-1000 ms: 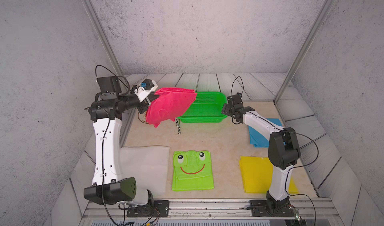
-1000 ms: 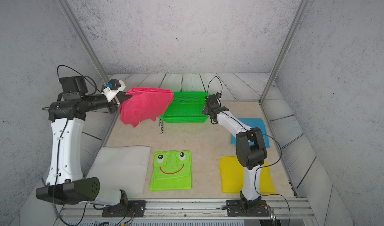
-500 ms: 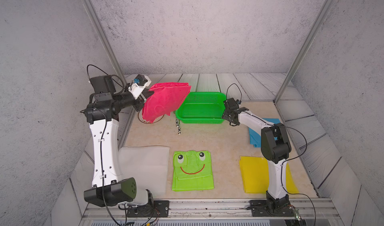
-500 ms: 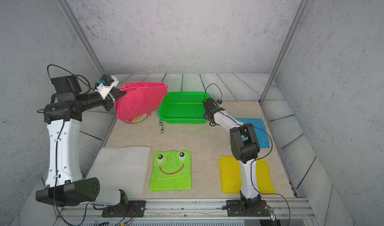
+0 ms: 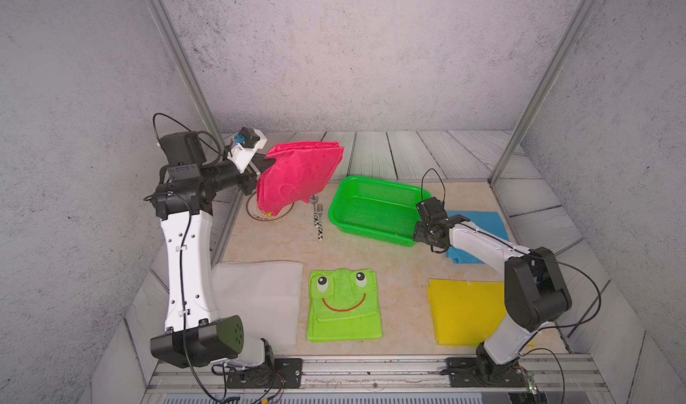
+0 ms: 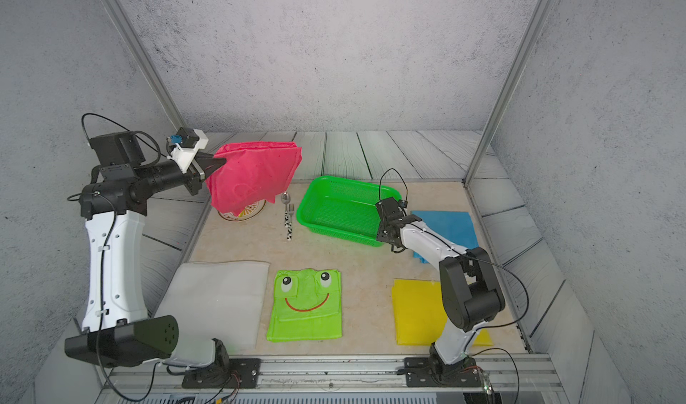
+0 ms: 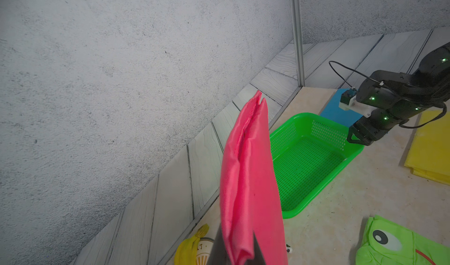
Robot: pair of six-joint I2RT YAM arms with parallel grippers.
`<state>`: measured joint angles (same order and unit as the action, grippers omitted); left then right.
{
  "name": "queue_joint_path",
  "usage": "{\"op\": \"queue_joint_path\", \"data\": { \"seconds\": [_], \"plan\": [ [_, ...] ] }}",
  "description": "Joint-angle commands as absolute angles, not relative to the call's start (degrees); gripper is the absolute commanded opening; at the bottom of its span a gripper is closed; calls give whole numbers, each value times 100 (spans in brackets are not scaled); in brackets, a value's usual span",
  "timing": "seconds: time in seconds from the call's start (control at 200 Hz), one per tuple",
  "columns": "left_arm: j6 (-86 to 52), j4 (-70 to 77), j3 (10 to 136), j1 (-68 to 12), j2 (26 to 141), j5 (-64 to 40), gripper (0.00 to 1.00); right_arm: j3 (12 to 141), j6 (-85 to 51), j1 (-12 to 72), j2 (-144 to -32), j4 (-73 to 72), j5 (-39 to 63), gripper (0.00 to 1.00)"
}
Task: Put the folded raincoat in the basket
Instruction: Move the basket to the center of the board.
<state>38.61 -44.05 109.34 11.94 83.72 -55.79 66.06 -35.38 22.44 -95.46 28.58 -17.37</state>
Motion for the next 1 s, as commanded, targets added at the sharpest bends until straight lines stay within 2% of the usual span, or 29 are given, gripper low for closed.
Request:
{"op": "queue_joint_path", "data": {
  "seconds": [0.0, 0.155, 0.305, 0.39, 0.44, 0.53, 0.886, 0.996],
  "plan": [
    [3559, -4050, 11054, 1274, 8460, -5845, 0, 6334, -2950, 2231, -9226, 3272, -1704, 71],
    [3209, -3792, 11092, 1277, 8591, -6112, 0, 6013, -2229, 2242, -8830, 3366, -1209, 69],
    [3017, -3653, 11067, 1275, 8644, -6254, 0, 5781, -1652, 2233, -8658, 3335, -889, 59],
    [3019, -3655, 11040, 1274, 8633, -6207, 0, 5774, -1509, 2231, -8694, 3392, -888, 57],
    [3055, -3678, 11024, 1274, 8617, -6200, 0, 5781, -1395, 2237, -8712, 3392, -797, 47],
    [3088, -3691, 11011, 1274, 8607, -6159, 0, 5868, -1223, 2233, -8786, 3465, -673, 40],
    [3144, -3673, 10866, 1274, 8578, -6292, 0, 6194, -1084, 2232, -9064, 3511, -788, 40],
    [3025, -3498, 10705, 1262, 8583, -6526, 0, 6308, -1122, 2232, -9038, 3575, -755, 46]
  ]
}}
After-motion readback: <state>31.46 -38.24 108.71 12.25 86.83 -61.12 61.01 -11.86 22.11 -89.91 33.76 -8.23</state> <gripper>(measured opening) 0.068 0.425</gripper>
